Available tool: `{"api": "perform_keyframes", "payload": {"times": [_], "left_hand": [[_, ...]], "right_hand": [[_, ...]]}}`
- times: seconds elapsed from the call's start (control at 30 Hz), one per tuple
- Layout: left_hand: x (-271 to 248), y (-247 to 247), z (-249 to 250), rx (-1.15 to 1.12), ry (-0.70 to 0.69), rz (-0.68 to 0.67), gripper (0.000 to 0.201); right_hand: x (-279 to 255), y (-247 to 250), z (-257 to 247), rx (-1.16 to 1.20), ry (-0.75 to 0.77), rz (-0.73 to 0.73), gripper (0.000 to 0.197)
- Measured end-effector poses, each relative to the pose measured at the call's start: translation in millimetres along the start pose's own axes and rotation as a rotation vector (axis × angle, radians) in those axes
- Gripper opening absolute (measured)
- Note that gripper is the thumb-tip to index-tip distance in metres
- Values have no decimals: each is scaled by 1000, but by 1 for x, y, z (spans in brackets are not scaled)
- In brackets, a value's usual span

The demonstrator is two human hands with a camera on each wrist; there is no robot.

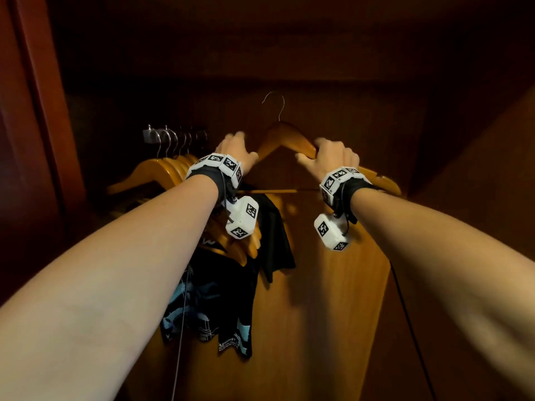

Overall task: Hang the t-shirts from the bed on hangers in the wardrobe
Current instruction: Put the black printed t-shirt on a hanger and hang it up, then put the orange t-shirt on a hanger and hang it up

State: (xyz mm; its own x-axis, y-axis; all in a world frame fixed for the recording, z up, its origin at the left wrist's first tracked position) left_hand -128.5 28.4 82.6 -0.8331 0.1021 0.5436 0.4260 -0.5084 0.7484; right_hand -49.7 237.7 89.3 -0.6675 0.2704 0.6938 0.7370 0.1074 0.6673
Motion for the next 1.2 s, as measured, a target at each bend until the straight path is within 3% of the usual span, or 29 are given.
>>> {"api": "perform_keyframes", "payload": {"times": [0.17,0.43,0.57,0.73,0.9,1.2], "left_hand": [[-26,10,27,-196,-142,-74,69],[-105,32,56,-455,-357,-92,27],[-163,37,75,-607,-414,-194,22],[-238,24,96,-752,-379,-353,14],[-327,-5,129,-889,-361,-536,24],[-504,-48,254,-1084,-461,-797,32]], "right_hand": [[-42,44,0,-4,-63,58,34],[-150,115,-25,-60,-151,145,24],[-205,148,-27,-107,-263,104,25],[-273,183,-15,-116,-427,19,26],[-359,220,26,-144,-567,29,17],[-521,310,165,-124,-847,93,36]]}}
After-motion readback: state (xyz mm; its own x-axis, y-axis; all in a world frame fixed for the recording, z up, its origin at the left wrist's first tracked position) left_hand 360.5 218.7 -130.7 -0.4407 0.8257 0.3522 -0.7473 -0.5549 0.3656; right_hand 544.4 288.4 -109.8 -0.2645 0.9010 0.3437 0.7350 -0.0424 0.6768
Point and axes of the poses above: each hand's wrist, its own x-axis towards the middle knuckle, its own y-axis out of the back of the hand, z = x × y, the point moved 10 cm from there along x, towards the middle knuckle, and after that the axes turned 5 degrees about x, right-handed, at the moved point
